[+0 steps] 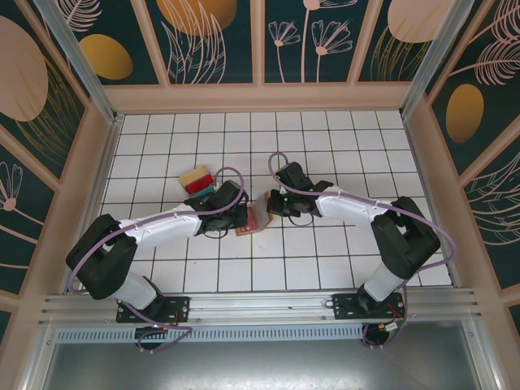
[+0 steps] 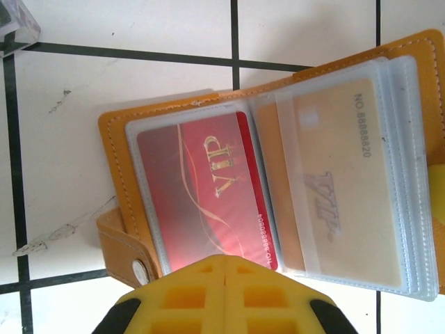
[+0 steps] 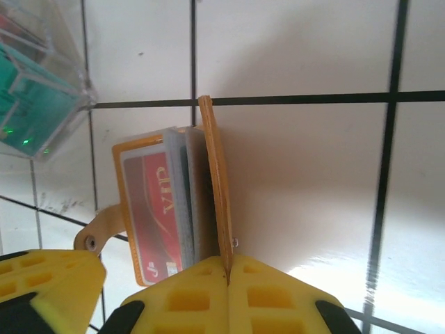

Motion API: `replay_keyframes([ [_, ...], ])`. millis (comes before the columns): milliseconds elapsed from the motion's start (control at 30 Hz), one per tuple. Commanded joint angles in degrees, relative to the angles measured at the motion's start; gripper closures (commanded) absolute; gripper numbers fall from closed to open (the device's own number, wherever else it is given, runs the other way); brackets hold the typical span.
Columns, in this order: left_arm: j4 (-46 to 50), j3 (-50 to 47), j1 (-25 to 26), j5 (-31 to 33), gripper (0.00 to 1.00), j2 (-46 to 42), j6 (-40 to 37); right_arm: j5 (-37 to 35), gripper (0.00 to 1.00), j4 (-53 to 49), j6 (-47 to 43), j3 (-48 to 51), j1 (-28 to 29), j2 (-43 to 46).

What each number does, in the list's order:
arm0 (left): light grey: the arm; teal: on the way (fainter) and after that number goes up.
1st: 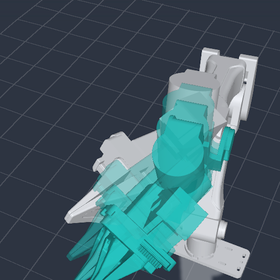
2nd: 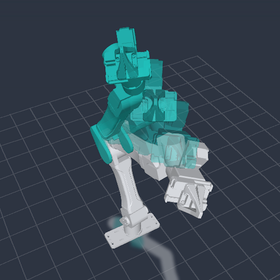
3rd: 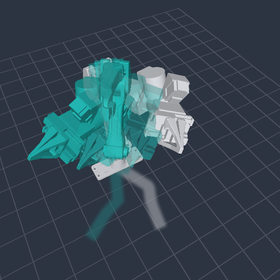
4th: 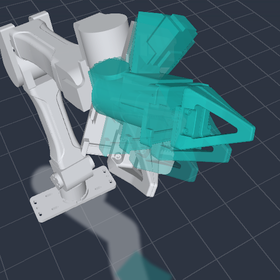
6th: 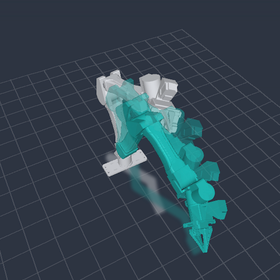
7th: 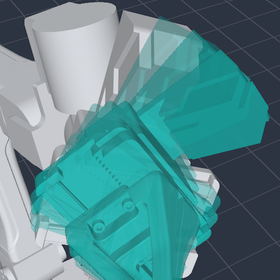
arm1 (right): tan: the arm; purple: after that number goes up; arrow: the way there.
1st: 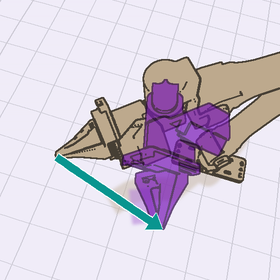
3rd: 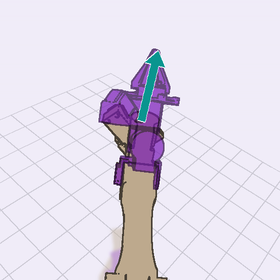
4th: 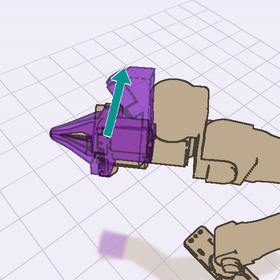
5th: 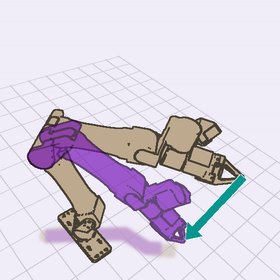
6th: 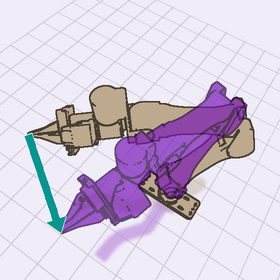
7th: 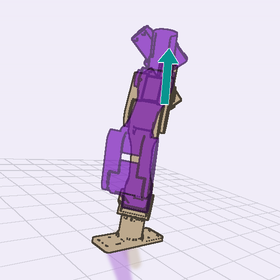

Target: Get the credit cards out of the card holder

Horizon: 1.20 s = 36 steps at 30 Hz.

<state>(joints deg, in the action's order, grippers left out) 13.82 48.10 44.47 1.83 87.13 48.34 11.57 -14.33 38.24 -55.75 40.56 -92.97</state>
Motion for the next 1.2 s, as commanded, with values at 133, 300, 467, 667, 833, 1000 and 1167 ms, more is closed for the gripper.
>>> replay_keyframes([
  [133, -0.99, -0.28, -0.2, 0.34, 0.85, -1.02, 0.44, -9.81, 1.0, -14.86, -2.37, -7.56, 0.24, 1.58],
  [300, -1.96, -0.63, -0.23, 0.06, 0.61, -1.94, 0.85, -13.54, 1.0, -19.95, -3.37, -11.98, 1.77, 0.67],
  [467, -1.05, -0.55, -0.2, 1.21, 0.38, -3.9, 0.99, -15.33, 1.0, -22.95, -3.96, -15.88, 3.45, -2.38],
  [667, 0.59, -1.46, -0.21, 3.97, 0.18, -8.03, 1.65, -15.27, 1.0, -23.6, -4.05, -17.58, 3.83, -4.38],
  [833, 0.34, -2.3, -0.22, 3.98, 0.18, -9.53, 2.28, -14.53, 1.0, -22.45, -3.64, -17.0, 3.7, -4.64],
  [1000, -1.6, -2.31, -0.17, 1.9, 0.31, -9.7, 3.42, -10.81, 1.0, -16.81, -2.32, -11.31, 2.12, -1.67],
  [1167, -6.44, -2.55, -0.24, -2.01, 0.54, -8.85, 6.15, -4.66, 1.0, -6.7, -1.2, -1.15, -0.95, 3.06],
])
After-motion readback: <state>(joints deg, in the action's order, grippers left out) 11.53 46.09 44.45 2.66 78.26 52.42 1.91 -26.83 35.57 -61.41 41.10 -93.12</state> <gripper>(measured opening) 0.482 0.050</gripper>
